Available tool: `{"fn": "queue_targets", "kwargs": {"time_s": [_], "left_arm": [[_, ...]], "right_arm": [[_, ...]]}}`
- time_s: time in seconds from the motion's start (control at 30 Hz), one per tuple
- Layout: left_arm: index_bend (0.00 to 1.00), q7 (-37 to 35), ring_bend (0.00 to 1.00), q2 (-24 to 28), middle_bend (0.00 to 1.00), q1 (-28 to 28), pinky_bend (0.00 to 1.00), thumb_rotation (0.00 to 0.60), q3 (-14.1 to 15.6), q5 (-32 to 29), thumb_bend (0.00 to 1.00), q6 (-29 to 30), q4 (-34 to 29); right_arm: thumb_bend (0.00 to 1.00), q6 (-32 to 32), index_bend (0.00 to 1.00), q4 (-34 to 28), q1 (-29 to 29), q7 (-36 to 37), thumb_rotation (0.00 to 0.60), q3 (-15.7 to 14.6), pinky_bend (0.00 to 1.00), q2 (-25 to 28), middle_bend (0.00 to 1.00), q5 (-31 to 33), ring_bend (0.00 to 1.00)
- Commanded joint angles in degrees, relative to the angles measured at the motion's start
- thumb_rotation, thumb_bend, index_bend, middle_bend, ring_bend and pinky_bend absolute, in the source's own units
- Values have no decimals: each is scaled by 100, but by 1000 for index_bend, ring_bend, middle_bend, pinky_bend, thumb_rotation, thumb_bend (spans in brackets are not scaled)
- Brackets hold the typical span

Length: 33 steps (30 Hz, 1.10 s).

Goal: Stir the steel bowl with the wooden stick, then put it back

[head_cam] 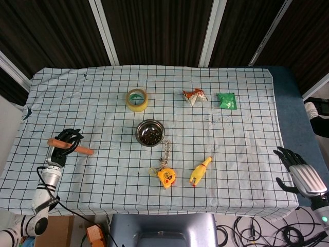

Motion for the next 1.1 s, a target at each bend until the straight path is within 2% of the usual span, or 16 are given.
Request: {"fn": "queue_targets", "kwargs": {"time_s": [0.03,0.33,0.57,0.7,0.9,1.03,1.1], "left_arm": [[541,-157,229,-50,536,-171,341,600,-135,-80,266,-206,52],[543,-29,228,-263,529,-384,346,600,-353,-354,265,-421,329],[496,-542,261,-387,535,-578,449,600,-500,-375,261,-737,681],[547,-835,374,-464,665,-635,518,600,-435,-135,243,-667,949],[616,-964,460,-559,774,-715,592,572,-300,62,205,-608,1229],[752,-758,600,-652,906,-748,730,574,-316,-44,208,-601,1342],[859,-638,718,-674,983,-752,861,579,-336,-121,219,-614,1344]], "right_arm": [[335,23,0,-1,-13,32,600,-7,121,15,0,-25,0],[335,52,0,14,-44,86,600,19,121,43,0,-1,0],[335,131,0,1,-84,176,600,41,121,85,0,0,0],[335,196,0,40,-124,261,600,47,121,105,0,-4,0],[335,149,0,90,-118,302,600,41,121,101,0,-13,0],[335,183,0,79,-131,291,600,39,121,104,0,-43,0],[335,186,0,68,-134,286,600,32,121,107,0,-59,0]]}}
